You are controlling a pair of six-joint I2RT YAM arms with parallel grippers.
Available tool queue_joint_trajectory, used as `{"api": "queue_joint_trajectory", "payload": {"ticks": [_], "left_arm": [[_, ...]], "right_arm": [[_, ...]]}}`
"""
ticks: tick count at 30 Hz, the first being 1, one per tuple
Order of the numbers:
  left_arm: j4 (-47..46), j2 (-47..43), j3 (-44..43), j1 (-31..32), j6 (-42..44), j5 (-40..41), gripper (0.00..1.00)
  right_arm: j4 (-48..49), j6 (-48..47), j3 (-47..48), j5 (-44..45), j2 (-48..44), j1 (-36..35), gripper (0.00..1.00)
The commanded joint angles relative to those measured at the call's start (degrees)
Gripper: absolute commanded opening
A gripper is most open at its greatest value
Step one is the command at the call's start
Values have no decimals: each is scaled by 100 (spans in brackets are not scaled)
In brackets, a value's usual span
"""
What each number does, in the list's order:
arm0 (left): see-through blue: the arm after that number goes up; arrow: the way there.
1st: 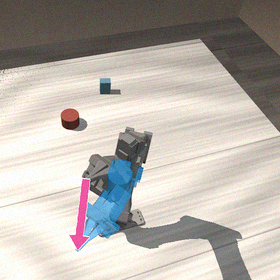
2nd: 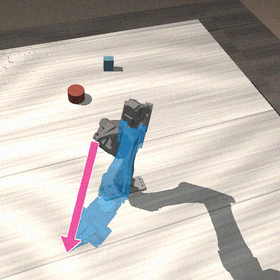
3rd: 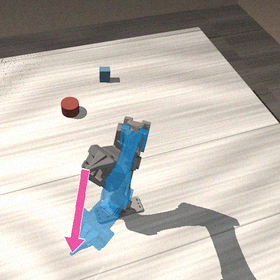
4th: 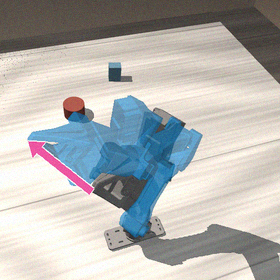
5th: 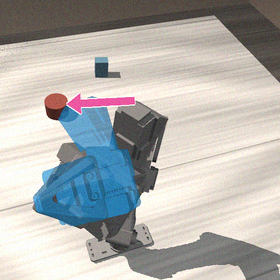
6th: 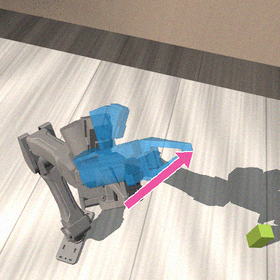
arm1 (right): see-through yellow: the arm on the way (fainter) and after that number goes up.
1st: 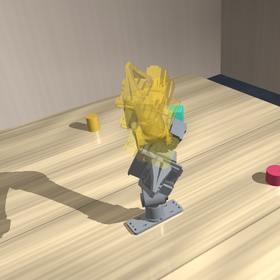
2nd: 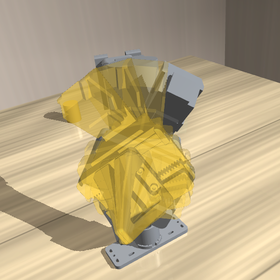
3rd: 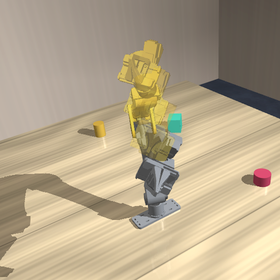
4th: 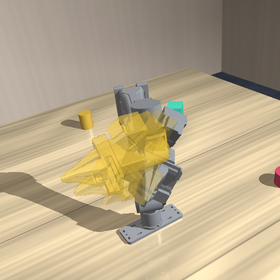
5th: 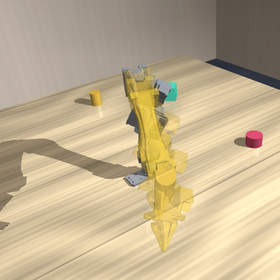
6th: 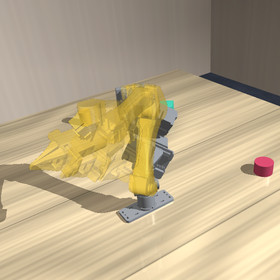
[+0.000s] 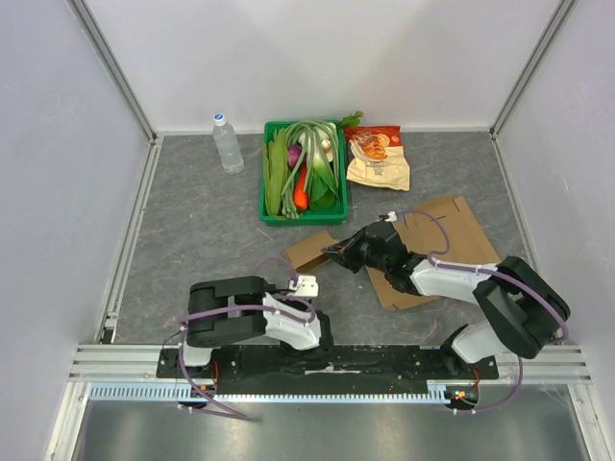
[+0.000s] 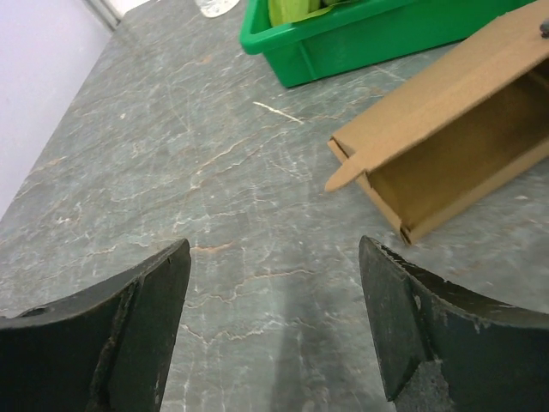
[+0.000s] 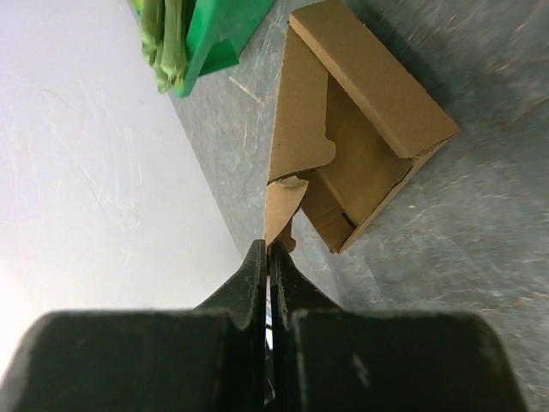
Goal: Fold the paper box
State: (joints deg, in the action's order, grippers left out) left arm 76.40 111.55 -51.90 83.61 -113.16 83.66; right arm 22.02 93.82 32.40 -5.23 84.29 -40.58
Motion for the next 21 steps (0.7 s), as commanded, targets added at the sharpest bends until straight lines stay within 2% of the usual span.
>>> {"api": "queue_joint_trajectory", "payload": {"ticks": [1, 6, 11, 14, 15, 17, 18, 19, 20, 21], "left_arm": [[754, -562, 22, 557, -4100, 195, 86], [1174, -845, -205, 1034, -4056, 81, 85], [1175, -1135, -391, 1219, -2906, -156, 91], [1167, -1328, -759, 1079, -1406, -297, 96], [1158, -1416, -1004, 1035, -496, -393, 96], [851, -1565, -1303, 772, 545, -594, 96], [711, -1836, -1340, 570, 1429, -614, 96], [-500, -1995, -1314, 481, 2351, -614, 96], [-1304, -2153, -1253, 324, 3509, -997, 96], [-2199, -2390, -1105, -61, 5809, -1357, 96]], "right_arm": [[-171, -372, -225, 128, -378, 321, 0], [-215, -812, -349, -153, -457, 647, 0], [-303, -1207, -506, -180, -589, 762, 0], [-295, -1384, -647, -241, -563, 849, 0], [-208, -1375, -708, -311, -563, 867, 0], [12, -1340, -902, -347, -607, 885, 0], [21, -1340, -937, -312, -633, 885, 0], [56, -1331, -998, -285, -659, 885, 0], [74, -1305, -1043, -268, -712, 885, 0], [109, -1244, -1087, -241, -738, 885, 0]]}}
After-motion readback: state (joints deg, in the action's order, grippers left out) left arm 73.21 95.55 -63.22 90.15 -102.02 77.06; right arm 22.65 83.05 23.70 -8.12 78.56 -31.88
